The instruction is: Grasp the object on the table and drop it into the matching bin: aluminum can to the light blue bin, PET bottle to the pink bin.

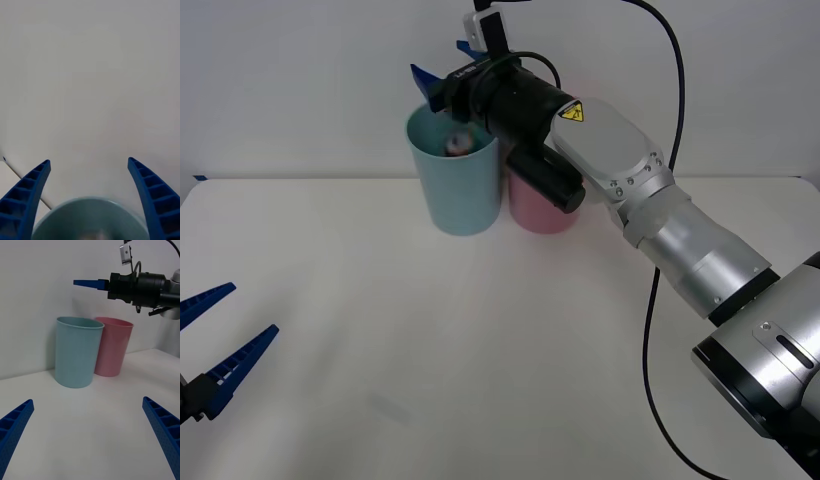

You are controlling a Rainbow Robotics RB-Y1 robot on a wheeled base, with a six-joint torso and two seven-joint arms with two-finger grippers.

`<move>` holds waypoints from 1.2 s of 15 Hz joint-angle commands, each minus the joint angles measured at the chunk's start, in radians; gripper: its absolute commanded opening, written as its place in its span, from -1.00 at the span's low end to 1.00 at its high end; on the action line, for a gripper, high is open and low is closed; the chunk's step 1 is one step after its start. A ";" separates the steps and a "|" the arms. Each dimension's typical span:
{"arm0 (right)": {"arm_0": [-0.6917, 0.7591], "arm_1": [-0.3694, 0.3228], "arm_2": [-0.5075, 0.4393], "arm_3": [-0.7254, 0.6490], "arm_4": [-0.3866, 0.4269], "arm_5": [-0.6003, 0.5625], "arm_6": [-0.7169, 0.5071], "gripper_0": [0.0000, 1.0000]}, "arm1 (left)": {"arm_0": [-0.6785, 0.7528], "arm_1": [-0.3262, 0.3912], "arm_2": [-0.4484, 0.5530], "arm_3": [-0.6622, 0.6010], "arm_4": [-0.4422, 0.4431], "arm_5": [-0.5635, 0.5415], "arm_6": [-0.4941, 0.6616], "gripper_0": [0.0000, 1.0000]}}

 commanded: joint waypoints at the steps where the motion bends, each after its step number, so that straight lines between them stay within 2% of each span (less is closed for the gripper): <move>1: 0.002 0.000 0.000 0.000 -0.012 0.000 0.008 1.00 | 0.000 0.000 0.000 0.000 0.000 0.000 0.000 1.00; 5: 0.037 -0.011 0.000 -0.048 -0.020 0.000 0.018 1.00 | 0.000 0.000 0.000 0.000 0.000 0.000 0.000 1.00; 8: 0.107 -0.044 0.009 -0.154 -0.020 -0.002 0.021 1.00 | 0.000 0.000 0.000 0.000 0.000 0.000 0.000 1.00; 18: 0.534 -0.322 0.003 -0.725 -0.040 -0.129 0.025 1.00 | 0.000 0.000 0.000 0.000 0.000 0.000 0.000 1.00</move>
